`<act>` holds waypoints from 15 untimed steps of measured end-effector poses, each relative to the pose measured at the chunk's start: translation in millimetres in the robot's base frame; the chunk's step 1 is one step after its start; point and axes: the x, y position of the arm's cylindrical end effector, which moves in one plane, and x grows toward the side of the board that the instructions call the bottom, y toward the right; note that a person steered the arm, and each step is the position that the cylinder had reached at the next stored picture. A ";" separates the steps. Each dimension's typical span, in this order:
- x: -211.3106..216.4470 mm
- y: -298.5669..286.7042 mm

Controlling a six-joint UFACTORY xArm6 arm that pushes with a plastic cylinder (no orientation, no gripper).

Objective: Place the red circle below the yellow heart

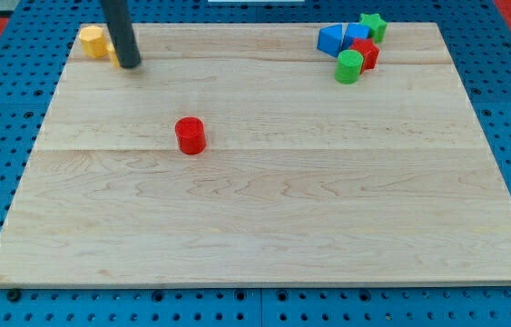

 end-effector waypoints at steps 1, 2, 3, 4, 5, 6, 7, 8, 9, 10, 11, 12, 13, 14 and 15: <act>26.4 38.5; 57.9 152.1; 158.1 168.2; 180.0 148.6; 150.3 48.8; 144.8 5.6; 188.9 36.7; 159.6 -10.4; 88.0 -15.5; 100.0 7.3; 168.1 14.9; 157.8 -59.6; 114.9 -90.1; 114.8 -49.6; 131.9 -40.8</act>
